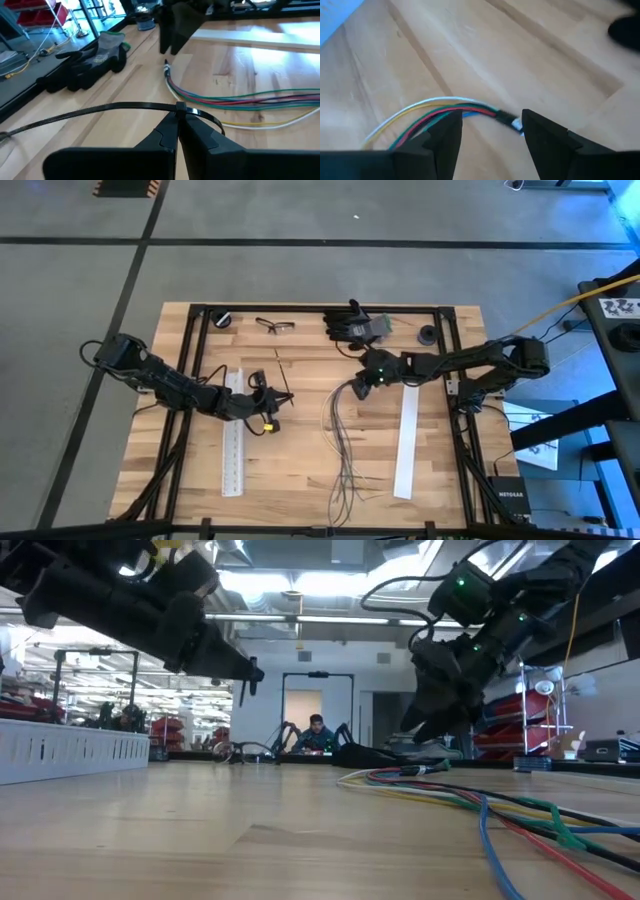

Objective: Ziptie cables
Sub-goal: Close the zip tie

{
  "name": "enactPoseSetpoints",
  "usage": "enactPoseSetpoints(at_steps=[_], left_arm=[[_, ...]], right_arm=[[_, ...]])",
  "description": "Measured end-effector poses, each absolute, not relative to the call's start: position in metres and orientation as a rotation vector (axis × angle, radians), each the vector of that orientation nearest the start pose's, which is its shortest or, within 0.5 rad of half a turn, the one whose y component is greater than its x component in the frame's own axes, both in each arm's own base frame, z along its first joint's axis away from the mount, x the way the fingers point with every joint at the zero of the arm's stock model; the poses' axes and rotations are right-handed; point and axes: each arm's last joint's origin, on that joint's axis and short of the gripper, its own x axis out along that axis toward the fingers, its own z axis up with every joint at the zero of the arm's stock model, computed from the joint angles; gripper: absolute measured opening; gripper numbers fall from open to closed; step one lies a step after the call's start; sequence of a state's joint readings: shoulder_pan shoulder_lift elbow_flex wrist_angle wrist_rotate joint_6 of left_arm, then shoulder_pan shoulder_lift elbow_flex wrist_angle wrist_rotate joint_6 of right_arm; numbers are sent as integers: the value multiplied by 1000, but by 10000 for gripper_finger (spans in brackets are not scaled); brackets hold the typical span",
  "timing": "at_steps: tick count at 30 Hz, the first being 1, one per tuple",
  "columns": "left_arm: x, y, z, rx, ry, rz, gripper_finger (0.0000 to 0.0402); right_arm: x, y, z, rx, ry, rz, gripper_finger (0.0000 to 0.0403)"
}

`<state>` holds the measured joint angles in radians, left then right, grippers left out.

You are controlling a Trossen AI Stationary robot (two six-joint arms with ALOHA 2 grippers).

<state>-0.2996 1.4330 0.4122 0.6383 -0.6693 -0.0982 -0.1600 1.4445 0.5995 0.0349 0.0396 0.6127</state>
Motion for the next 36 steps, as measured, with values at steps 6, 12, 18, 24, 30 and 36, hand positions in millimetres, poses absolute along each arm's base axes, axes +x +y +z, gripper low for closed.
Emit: enactPoseSetpoints(at_steps=[6,12,18,24,30,36], left_arm=[[241,-52,152,106,342,391,0],[240,-54,149,114,370,384,0],[238,-58,147,120,393,367,0],[236,-59,145,125,408,361,0],[236,-59,145,123,413,362,0],[236,-60,145,114,413,360,0]], right_arm=[[266,-25,143,652,756,-495,192],[298,-17,129,611,866,-618,192],[328,-21,117,562,909,-731,192],[348,-23,127,524,878,-683,192],[365,-38,139,499,822,-607,192],[354,-39,139,474,967,-697,192]])
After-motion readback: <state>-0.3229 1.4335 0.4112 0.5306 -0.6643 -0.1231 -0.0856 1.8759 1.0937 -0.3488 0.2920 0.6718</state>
